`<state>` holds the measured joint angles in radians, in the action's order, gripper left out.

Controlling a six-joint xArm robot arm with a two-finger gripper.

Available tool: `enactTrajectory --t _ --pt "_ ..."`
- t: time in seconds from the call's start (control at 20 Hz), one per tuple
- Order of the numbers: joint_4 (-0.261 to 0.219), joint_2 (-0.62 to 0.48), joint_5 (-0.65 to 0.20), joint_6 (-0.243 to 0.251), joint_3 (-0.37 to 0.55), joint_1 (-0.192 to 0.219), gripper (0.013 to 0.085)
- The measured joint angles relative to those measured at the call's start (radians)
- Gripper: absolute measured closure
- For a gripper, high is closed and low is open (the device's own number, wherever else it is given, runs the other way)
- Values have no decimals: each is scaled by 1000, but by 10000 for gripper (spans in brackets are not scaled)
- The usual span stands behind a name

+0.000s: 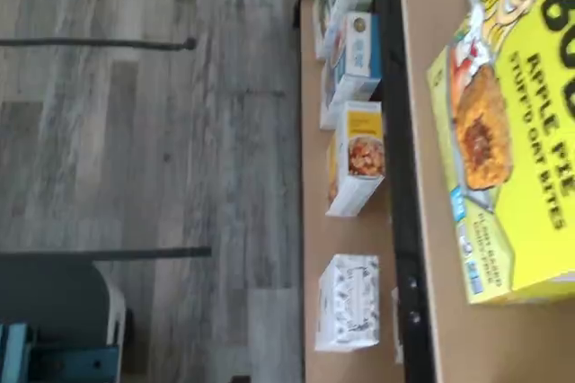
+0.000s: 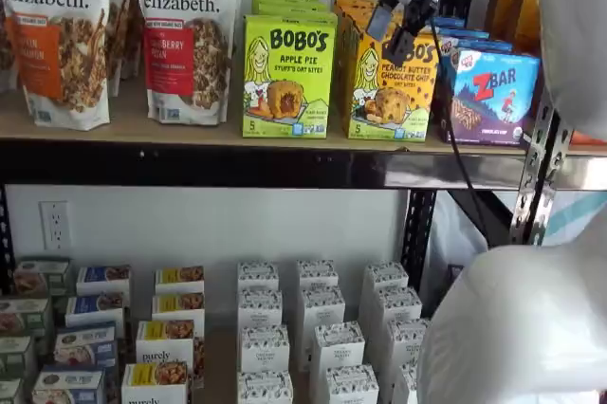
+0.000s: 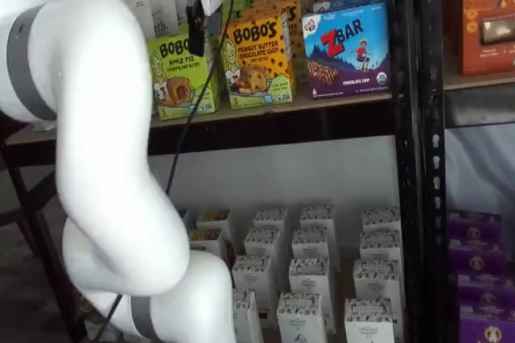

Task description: Pick up the orange box on the top shelf, the fifth box from the left

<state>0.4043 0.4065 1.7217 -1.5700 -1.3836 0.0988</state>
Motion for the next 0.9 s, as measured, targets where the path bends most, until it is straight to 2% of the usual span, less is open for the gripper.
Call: enactTrajectory --t 0.35,0.5,0.9 --pt "109 -66 -3 -39 -75 77 130" --pt "114 -105 1 -56 -123 101 130" --pt "112 -170 -37 -102 -181 146 130"
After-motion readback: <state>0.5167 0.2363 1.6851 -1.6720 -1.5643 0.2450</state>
